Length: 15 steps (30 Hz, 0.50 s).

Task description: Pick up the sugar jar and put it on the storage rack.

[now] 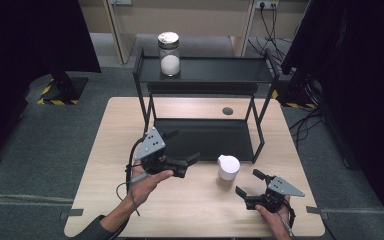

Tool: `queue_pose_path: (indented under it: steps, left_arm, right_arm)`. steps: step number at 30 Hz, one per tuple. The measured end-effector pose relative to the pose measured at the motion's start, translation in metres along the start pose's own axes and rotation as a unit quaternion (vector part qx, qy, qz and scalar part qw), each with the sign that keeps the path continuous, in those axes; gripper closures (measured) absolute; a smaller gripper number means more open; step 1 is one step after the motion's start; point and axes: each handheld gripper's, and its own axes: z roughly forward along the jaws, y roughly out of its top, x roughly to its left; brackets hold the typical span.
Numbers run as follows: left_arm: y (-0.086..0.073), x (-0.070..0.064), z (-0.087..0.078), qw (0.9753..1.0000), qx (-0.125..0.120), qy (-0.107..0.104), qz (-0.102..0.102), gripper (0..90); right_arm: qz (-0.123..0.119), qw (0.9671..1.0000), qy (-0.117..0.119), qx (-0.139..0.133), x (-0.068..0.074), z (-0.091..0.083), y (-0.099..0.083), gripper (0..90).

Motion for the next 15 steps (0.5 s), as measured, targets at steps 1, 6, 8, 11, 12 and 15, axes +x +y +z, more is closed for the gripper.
queue_pose_path:
  steps: [1,6,8,11,12,15]
  left_arm:
    - [-0.003,0.0,0.0,1.0,0.0,-0.003,-0.002,0.5]
    - [-0.02,0.001,-0.002,1.0,0.002,-0.008,-0.006,0.4]
    - [-0.026,0.002,-0.003,1.0,0.003,-0.008,-0.005,0.4]
    - [-0.035,0.003,-0.005,0.9999,0.004,-0.007,-0.01,0.4]
    - [-0.039,0.004,-0.006,0.9999,0.001,-0.007,-0.013,0.4]
    - [-0.046,0.004,-0.008,0.9998,-0.003,-0.008,-0.016,0.4]
  right_arm:
    - [0.0,1.0,0.0,0.0,0.0,0.0,0.0,0.4]
    - [0.001,1.0,0.0,0.0,0.0,0.0,0.0,0.4]
    - [0.0,1.0,0.0,-0.001,0.0,0.0,0.0,0.4]
    - [0.0,1.0,0.0,0.0,0.0,0.0,0.0,0.4]
    - [0.0,1.0,0.0,0.0,0.0,0.0,0.0,0.4]
    - [0.0,1.0,0.0,0.0,0.0,0.0,0.0,0.4]
